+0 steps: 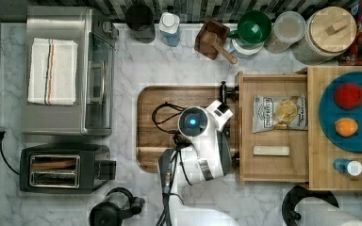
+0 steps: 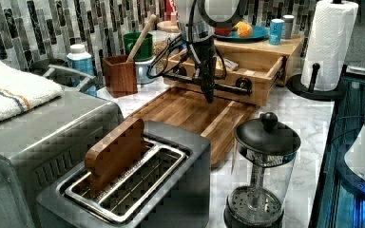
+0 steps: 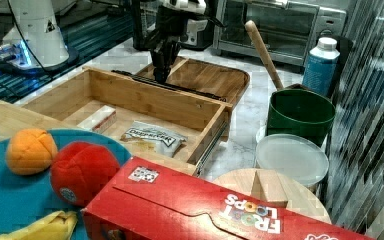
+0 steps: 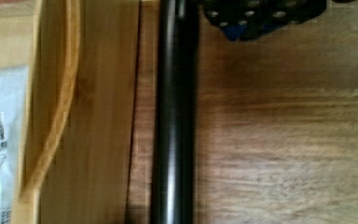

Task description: Close the drawer.

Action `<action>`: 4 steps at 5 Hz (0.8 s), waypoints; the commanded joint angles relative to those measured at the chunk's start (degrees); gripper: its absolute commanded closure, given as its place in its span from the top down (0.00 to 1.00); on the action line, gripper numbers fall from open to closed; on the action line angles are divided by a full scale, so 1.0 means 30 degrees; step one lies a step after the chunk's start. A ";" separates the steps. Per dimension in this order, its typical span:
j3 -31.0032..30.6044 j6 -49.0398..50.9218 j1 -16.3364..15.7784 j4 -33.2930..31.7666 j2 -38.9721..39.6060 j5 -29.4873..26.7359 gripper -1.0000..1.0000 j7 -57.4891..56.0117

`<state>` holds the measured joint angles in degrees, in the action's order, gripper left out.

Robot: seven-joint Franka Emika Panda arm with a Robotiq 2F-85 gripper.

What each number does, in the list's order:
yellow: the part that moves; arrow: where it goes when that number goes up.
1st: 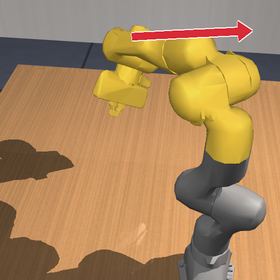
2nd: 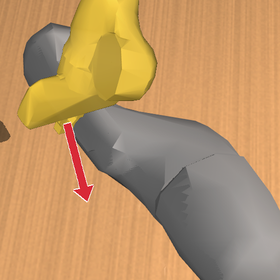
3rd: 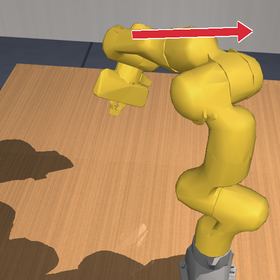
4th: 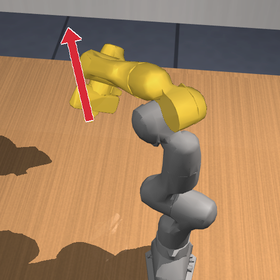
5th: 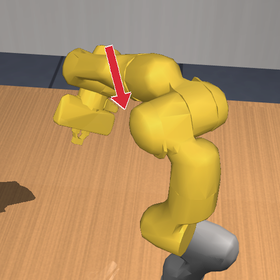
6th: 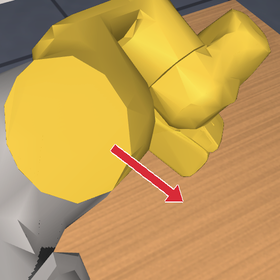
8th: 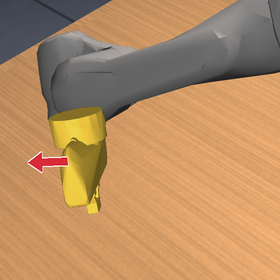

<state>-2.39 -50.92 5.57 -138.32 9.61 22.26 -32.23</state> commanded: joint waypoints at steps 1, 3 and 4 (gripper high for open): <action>0.0786 -0.1169 0.1633 0.2172 -0.0289 -0.0308 0.00 -0.3758; 0.2307 -0.2473 0.3156 0.3313 0.1099 -0.1629 0.00 -0.8024; 0.2536 -0.2835 0.4378 0.3832 0.1394 -0.1559 0.00 -0.9525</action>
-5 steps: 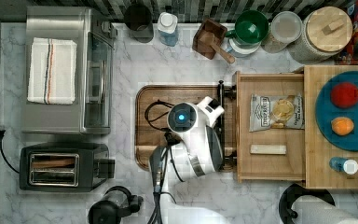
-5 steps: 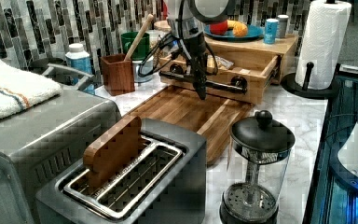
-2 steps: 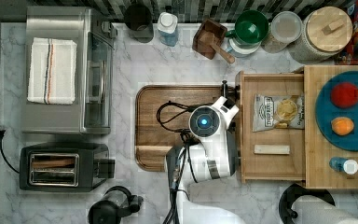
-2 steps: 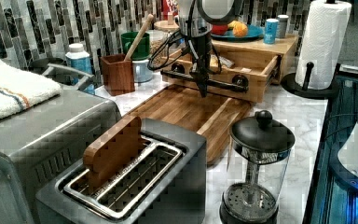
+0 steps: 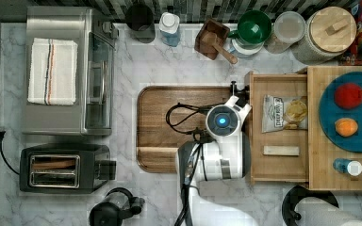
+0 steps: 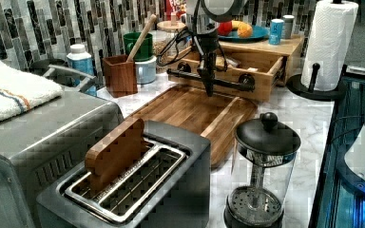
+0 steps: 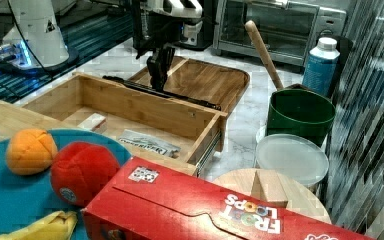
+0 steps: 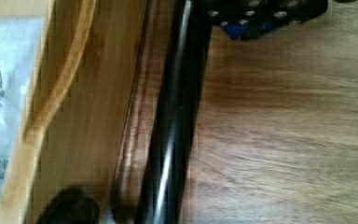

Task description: Close the drawer.

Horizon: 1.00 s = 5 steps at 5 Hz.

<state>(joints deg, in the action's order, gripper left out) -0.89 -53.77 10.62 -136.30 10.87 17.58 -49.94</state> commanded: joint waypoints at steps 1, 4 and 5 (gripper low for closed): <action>0.3253 -0.2533 0.3123 0.3728 0.1330 0.0090 0.00 -0.4789; 0.4105 -0.2031 0.5208 0.7276 0.3192 -0.3315 0.00 -1.0578; 0.4145 -0.1489 0.5721 0.8658 0.3821 -0.3366 0.00 -1.1777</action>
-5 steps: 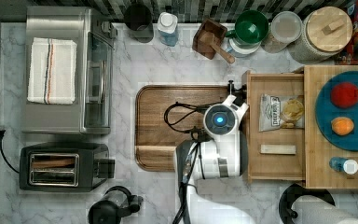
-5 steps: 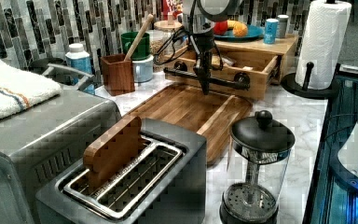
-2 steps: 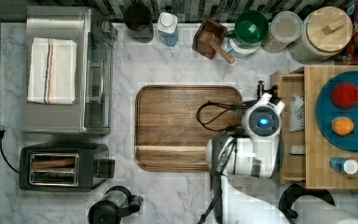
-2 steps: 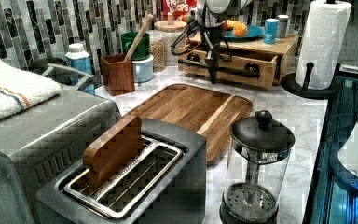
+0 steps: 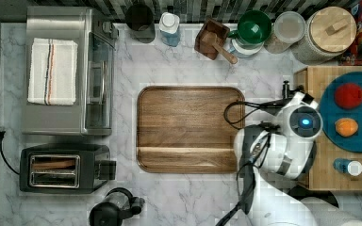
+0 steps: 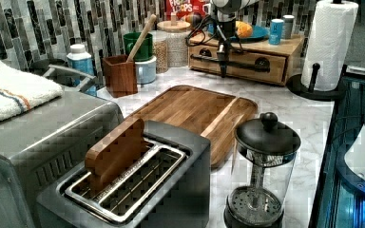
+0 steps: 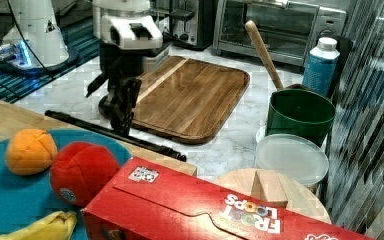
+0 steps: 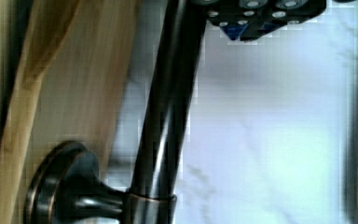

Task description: Close the drawer.

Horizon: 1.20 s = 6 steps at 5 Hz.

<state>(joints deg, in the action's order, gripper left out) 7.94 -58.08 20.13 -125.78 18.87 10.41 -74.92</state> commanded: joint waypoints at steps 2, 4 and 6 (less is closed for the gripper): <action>0.1893 0.1347 0.1823 0.5099 0.0507 -0.0380 0.00 -0.0182; 0.1846 0.1349 0.1871 0.5101 0.0501 -0.0353 0.00 -0.0169; 0.1987 0.1343 0.1737 0.5098 0.0512 -0.0434 0.00 -0.0216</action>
